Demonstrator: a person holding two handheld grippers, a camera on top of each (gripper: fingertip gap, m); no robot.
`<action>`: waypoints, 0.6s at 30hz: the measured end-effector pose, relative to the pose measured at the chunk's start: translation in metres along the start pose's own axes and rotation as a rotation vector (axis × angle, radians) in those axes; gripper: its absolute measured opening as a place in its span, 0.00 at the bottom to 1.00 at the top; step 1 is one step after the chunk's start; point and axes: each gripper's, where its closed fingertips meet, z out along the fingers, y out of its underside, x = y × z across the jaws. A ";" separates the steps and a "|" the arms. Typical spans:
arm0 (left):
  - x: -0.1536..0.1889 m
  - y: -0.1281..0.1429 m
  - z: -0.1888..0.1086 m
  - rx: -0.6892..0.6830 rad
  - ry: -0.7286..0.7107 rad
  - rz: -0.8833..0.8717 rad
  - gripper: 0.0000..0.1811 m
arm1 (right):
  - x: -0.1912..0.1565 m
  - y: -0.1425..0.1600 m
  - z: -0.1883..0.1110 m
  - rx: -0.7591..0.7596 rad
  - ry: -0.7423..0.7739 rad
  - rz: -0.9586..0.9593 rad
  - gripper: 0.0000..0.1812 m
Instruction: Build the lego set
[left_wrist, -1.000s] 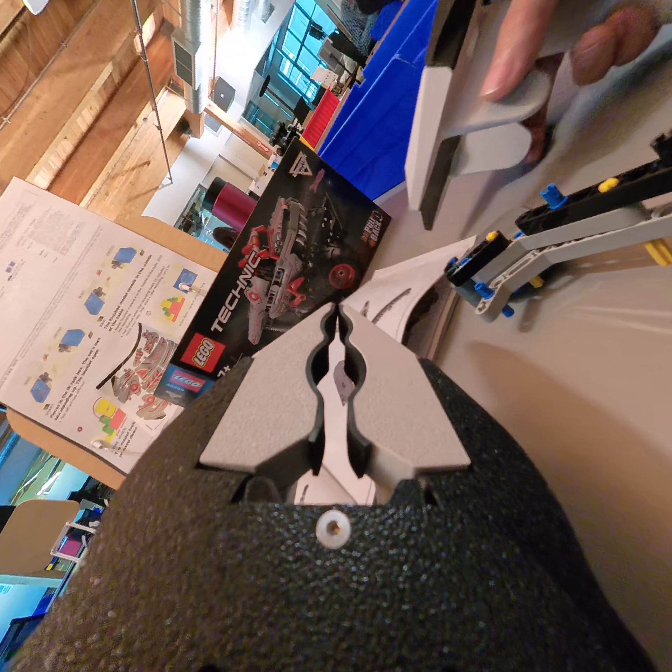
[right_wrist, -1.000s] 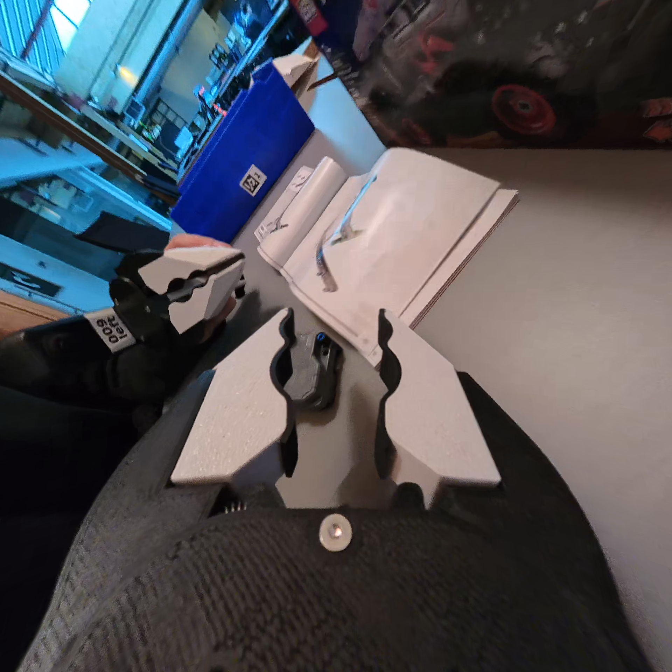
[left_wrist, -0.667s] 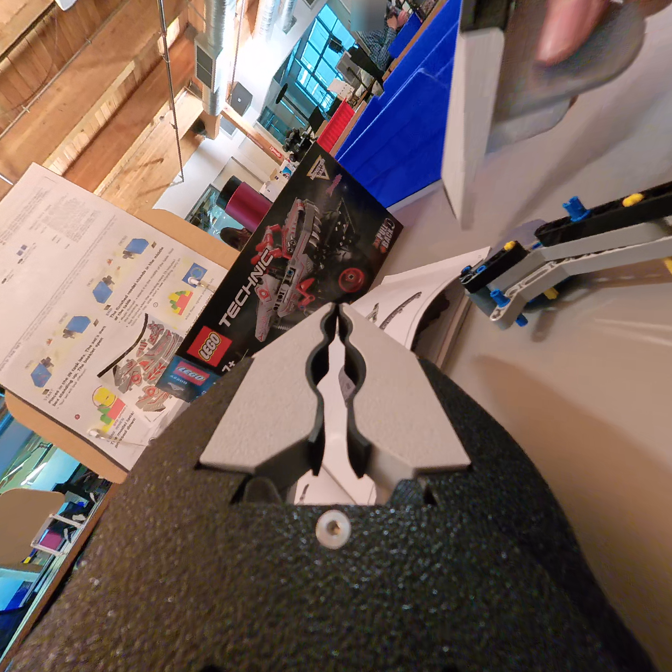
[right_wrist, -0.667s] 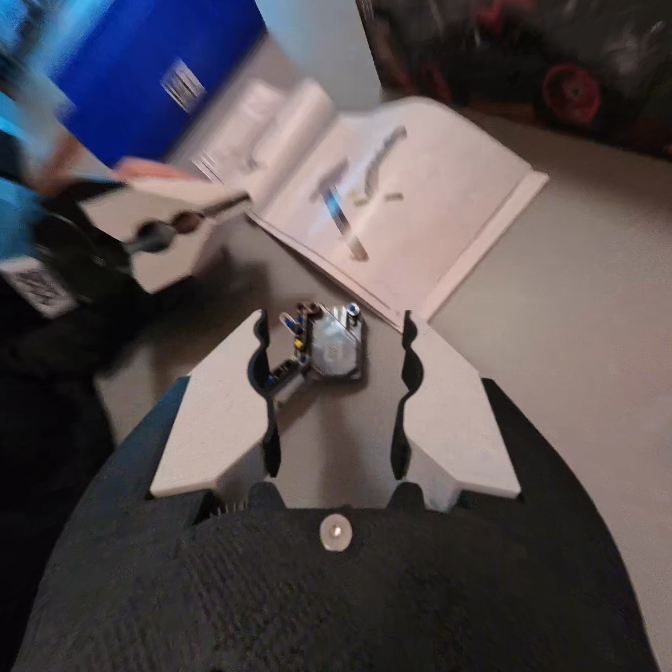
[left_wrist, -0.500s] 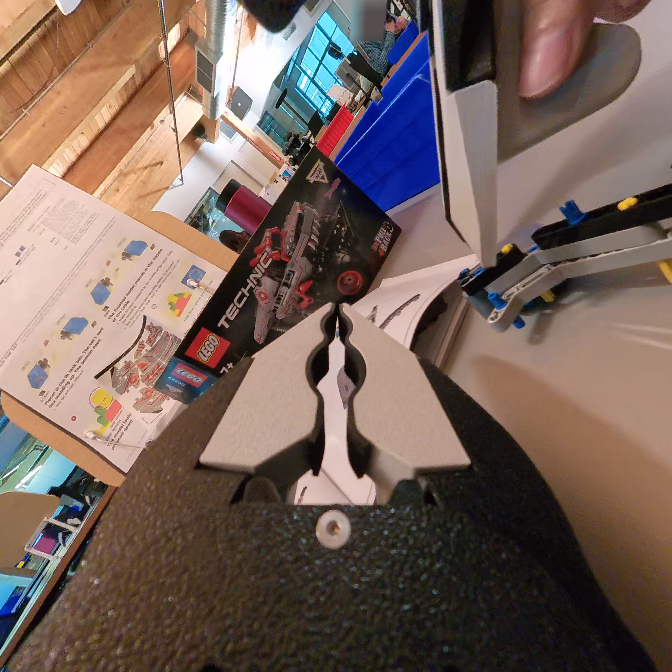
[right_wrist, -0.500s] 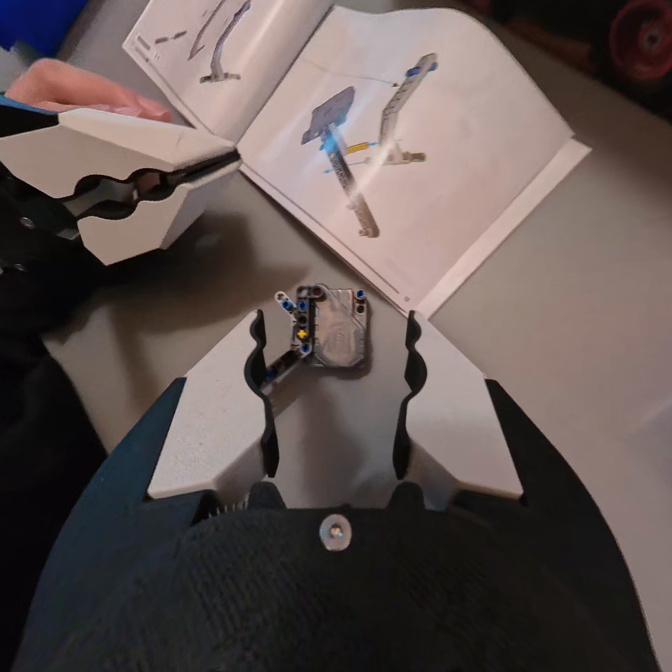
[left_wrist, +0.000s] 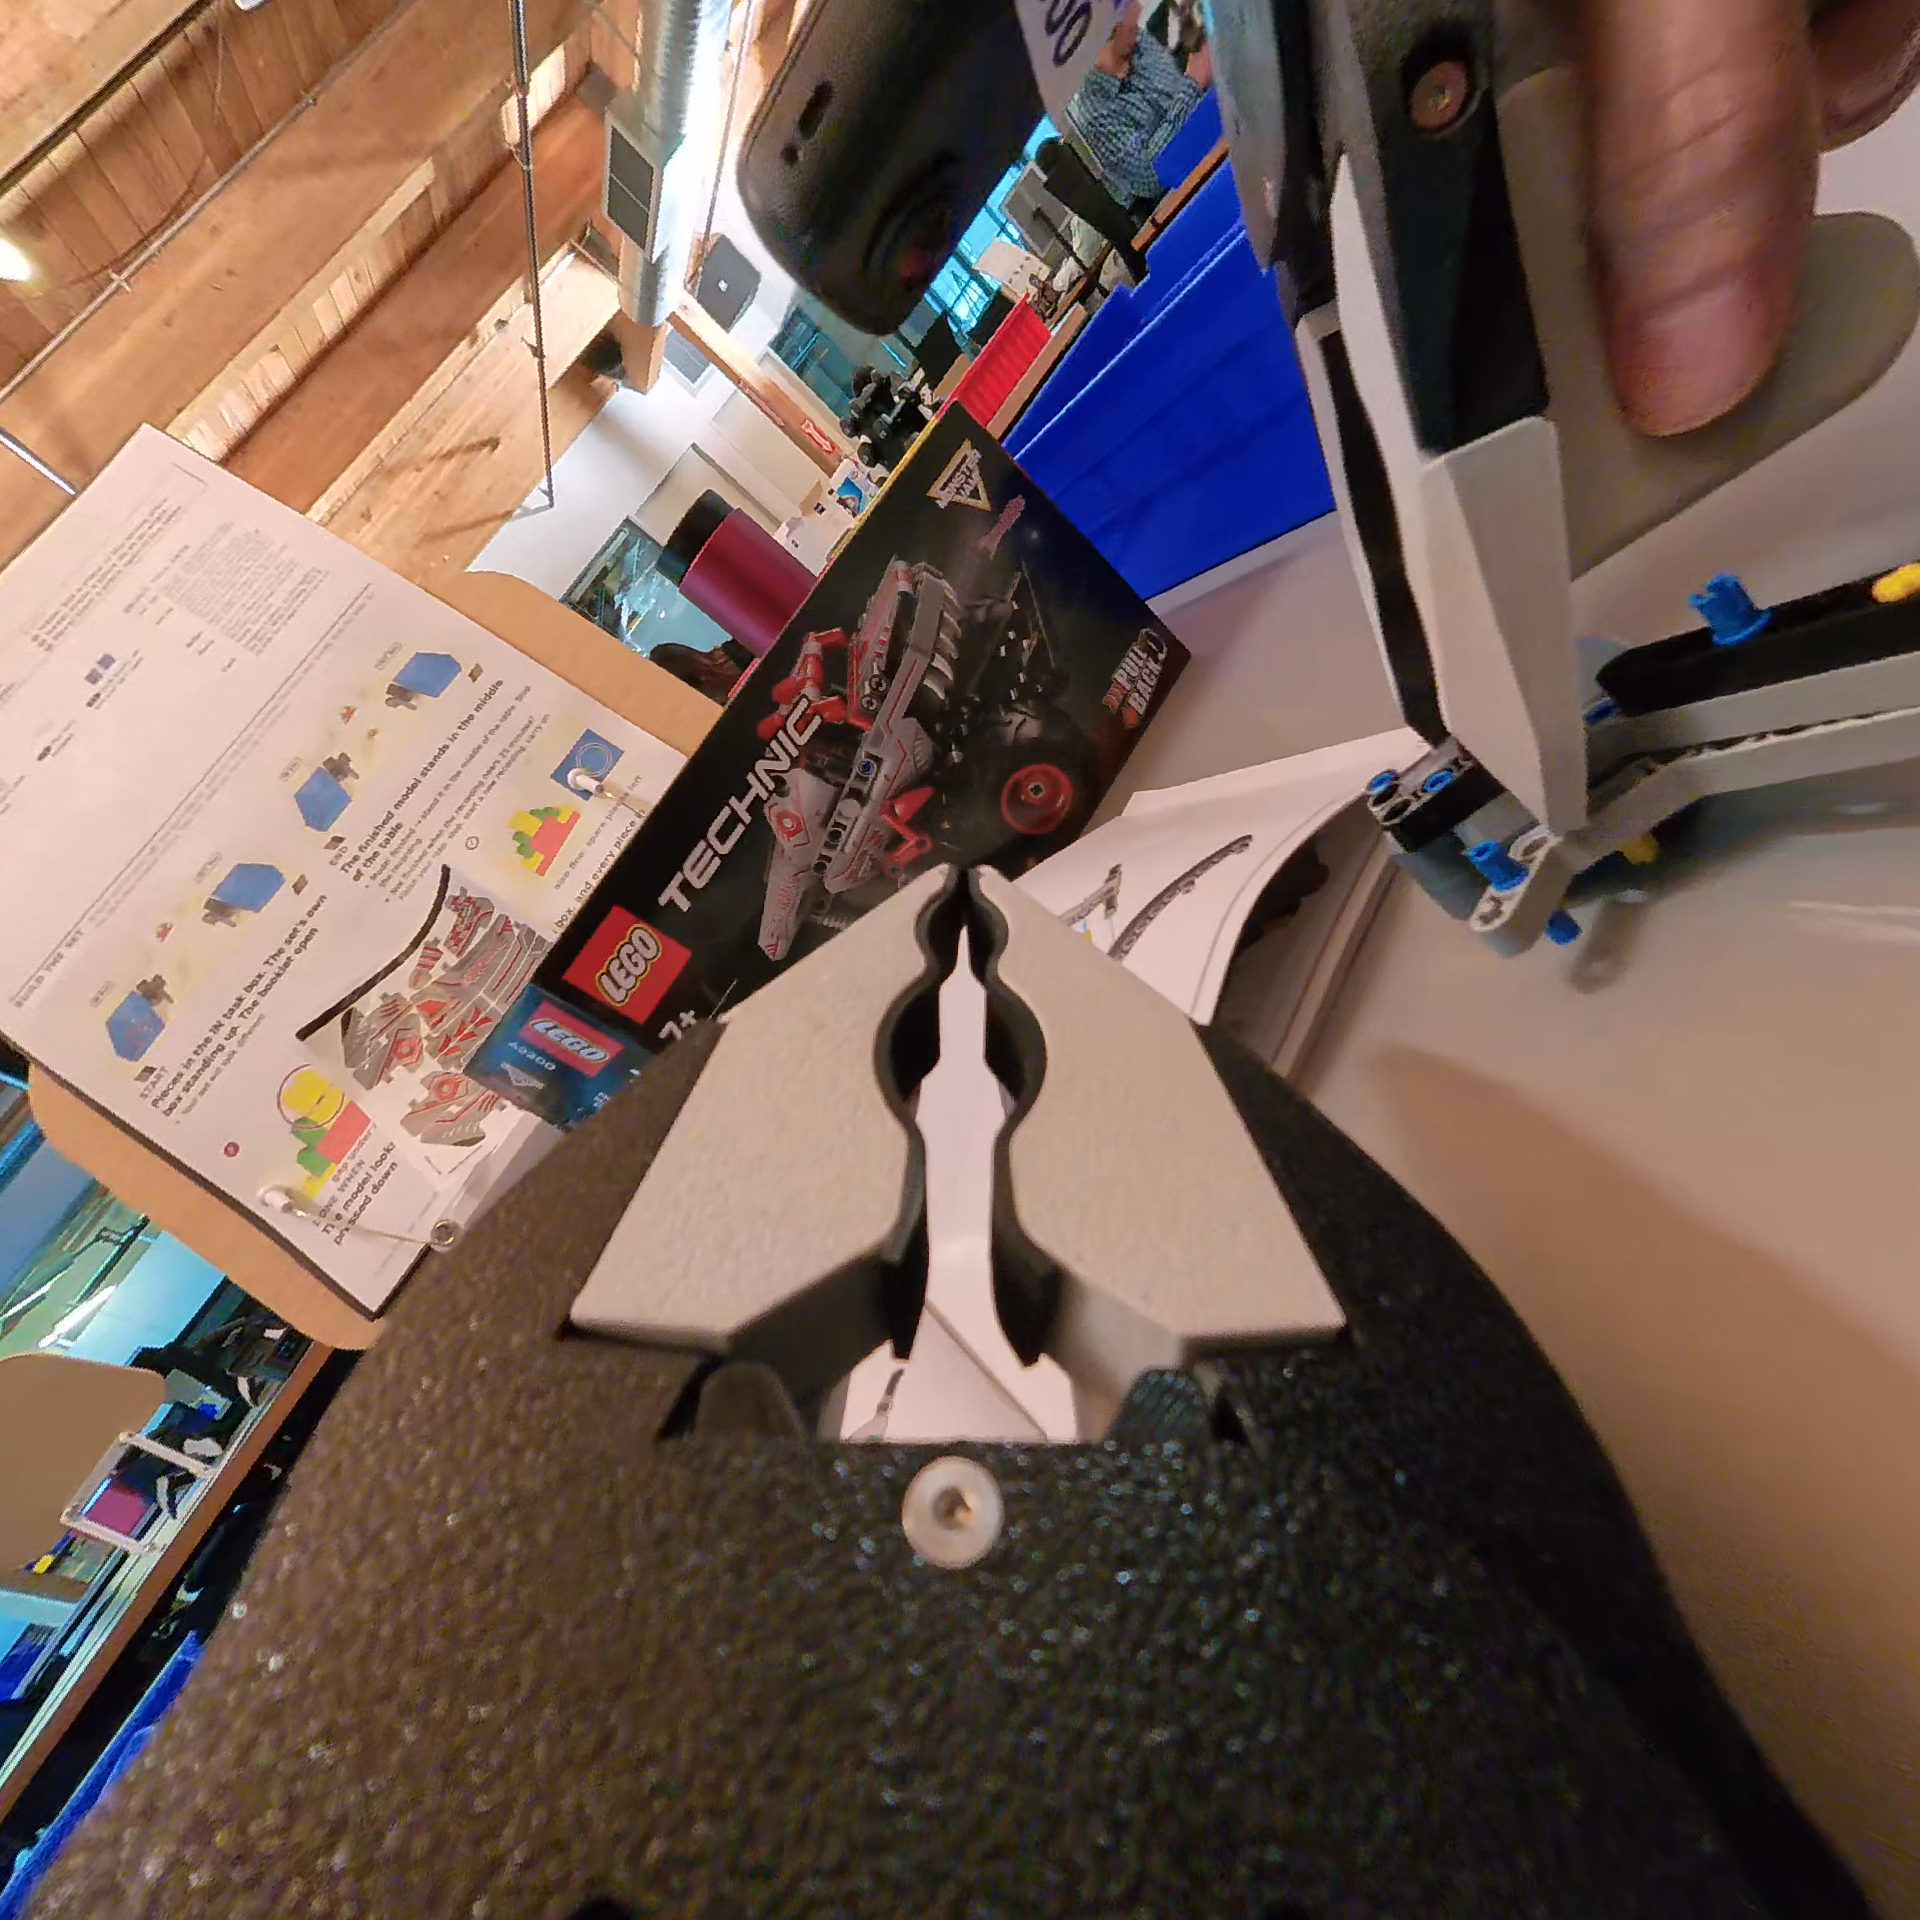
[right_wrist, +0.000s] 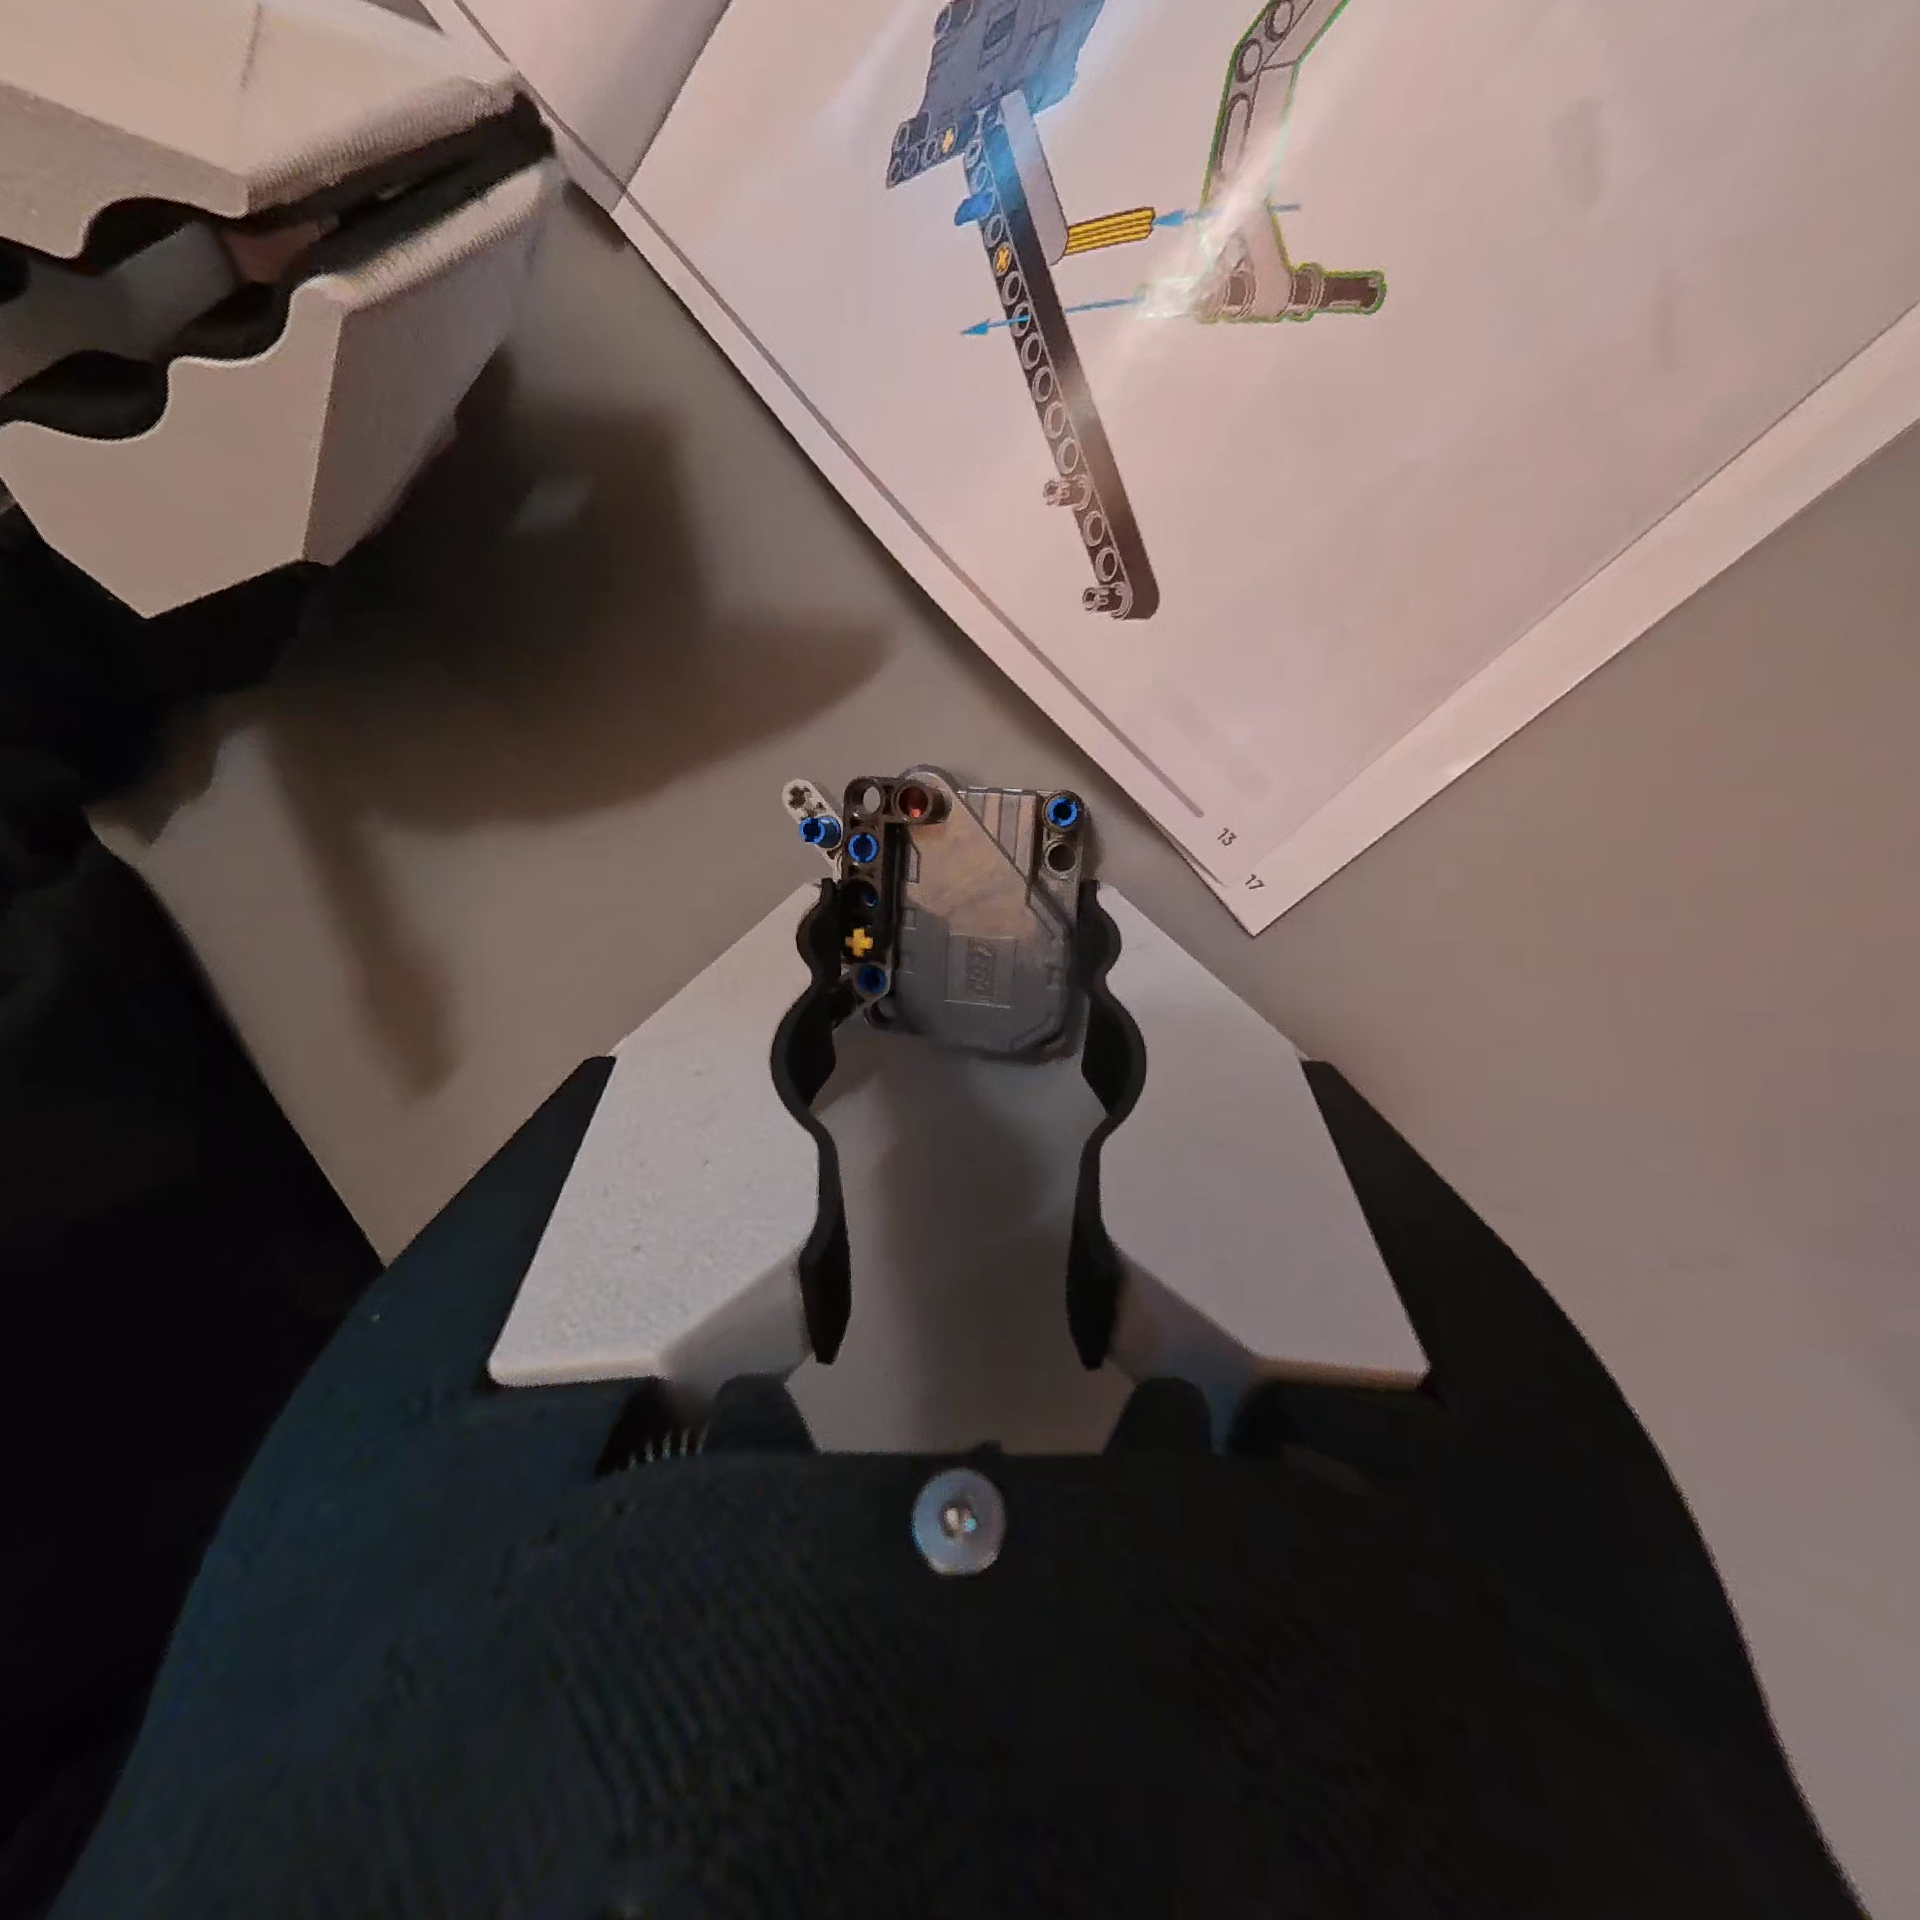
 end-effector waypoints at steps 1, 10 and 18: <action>-0.001 0.000 0.000 0.001 -0.003 -0.002 0.00 | 0.002 -0.001 -0.001 0.020 0.009 -0.006 0.23; -0.014 -0.003 -0.004 0.020 -0.051 -0.051 0.00 | -0.004 -0.045 -0.057 0.564 -0.073 -0.059 0.23; -0.018 -0.010 -0.008 0.046 -0.074 -0.071 0.00 | -0.061 -0.086 -0.163 1.327 -0.415 -0.283 0.23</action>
